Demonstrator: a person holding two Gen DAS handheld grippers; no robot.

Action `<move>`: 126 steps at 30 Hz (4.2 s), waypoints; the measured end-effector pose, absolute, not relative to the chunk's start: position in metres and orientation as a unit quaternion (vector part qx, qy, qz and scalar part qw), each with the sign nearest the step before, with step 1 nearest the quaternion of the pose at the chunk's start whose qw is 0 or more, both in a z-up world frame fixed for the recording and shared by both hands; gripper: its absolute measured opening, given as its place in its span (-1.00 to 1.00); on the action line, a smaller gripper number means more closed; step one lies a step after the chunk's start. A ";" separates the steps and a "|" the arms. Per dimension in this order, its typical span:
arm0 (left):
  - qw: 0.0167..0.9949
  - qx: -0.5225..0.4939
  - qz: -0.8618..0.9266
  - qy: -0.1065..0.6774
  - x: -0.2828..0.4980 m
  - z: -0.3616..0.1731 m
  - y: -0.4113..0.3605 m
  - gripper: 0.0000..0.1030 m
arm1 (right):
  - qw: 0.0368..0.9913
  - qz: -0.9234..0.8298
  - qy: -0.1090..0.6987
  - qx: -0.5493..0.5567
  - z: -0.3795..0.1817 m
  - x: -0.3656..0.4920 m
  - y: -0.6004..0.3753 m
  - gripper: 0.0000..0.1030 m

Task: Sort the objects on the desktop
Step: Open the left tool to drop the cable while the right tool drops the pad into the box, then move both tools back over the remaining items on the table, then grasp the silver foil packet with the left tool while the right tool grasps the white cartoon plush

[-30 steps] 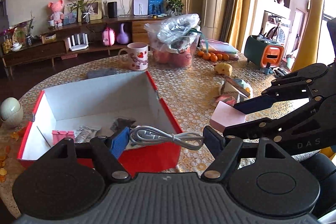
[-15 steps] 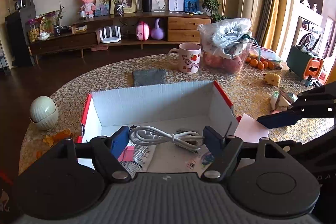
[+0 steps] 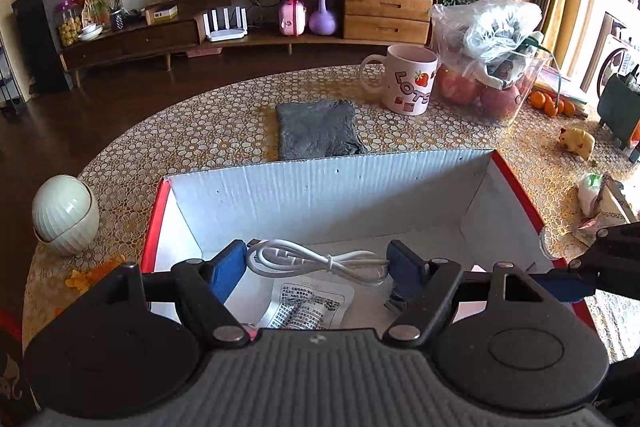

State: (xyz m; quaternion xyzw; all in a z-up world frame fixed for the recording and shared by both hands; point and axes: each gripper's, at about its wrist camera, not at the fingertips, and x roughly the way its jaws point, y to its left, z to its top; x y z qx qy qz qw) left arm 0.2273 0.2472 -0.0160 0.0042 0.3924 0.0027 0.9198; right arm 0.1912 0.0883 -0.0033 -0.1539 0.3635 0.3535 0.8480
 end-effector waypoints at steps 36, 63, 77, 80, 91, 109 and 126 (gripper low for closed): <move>0.831 0.002 0.023 0.556 0.301 -0.084 0.243 0.49 | 0.815 0.333 0.445 -0.162 -0.044 0.220 0.115 -0.15; 0.891 -0.005 -0.006 0.454 0.218 -0.003 0.203 0.57 | 0.839 0.369 0.387 -0.101 0.016 0.176 0.055 0.17; 0.910 0.003 -0.032 0.414 0.167 0.030 0.163 0.57 | 0.850 0.370 0.365 -0.088 0.042 0.140 0.009 0.25; 0.914 0.007 -0.042 0.403 0.157 0.036 0.148 0.57 | 0.853 0.364 0.364 -0.086 0.044 0.132 -0.006 0.26; 0.921 0.013 -0.086 0.380 0.129 0.040 0.087 0.57 | 0.872 0.330 0.355 -0.067 0.044 0.115 -0.069 0.41; 0.913 0.026 -0.140 0.383 0.130 0.016 0.002 0.63 | 0.891 0.257 0.371 -0.047 0.020 0.118 -0.164 0.57; 0.901 0.077 -0.199 0.378 0.169 -0.026 -0.080 0.97 | 0.902 0.169 0.397 -0.022 -0.019 0.155 -0.262 0.60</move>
